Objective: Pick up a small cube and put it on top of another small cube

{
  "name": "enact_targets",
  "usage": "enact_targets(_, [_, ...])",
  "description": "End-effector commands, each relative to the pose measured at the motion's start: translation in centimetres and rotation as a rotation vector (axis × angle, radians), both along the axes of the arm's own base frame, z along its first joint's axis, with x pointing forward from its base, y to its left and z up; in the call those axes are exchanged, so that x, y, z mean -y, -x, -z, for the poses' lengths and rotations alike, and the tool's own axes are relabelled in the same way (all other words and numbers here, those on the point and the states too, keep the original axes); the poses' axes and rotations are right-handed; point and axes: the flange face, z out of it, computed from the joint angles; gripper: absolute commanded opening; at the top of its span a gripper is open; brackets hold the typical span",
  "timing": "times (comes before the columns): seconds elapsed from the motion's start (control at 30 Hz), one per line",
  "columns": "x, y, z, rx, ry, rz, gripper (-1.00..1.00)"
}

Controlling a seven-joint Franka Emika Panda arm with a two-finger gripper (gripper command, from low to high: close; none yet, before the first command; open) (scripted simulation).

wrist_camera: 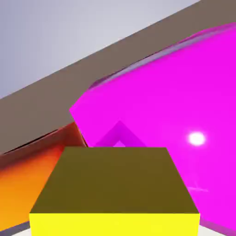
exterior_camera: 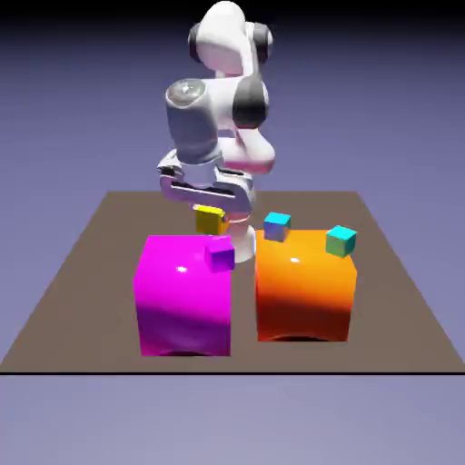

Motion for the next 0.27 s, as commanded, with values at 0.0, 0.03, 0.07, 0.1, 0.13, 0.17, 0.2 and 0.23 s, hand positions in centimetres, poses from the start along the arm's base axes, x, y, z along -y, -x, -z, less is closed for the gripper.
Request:
enact_targets(0.0, [-0.1, 0.2, 1.5, -0.001, 0.002, -0.001, -1.0])
enact_targets(0.03, [-0.2, 0.4, 3.0, 0.0, 0.002, -0.001, -1.0])
enact_targets(0.07, [-0.3, 0.7, 4.5, 0.0, 0.002, -0.001, -1.0])
enact_targets(0.1, [-0.4, 1.1, 6.0, -0.001, 0.002, -0.001, -1.0])
enact_targets(0.13, [-0.5, 1.3, 6.8, -0.001, 0.002, -0.001, -1.0])
enact_targets(0.17, [-0.5, 1.3, 6.8, -0.001, 0.002, -0.001, 1.0])
enact_targets(0.2, [-0.5, 1.3, 6.8, -0.001, 0.002, -0.001, 1.0])
enact_targets(0.23, [-0.4, 0.9, 5.3, -0.001, 0.002, -0.001, 1.0])
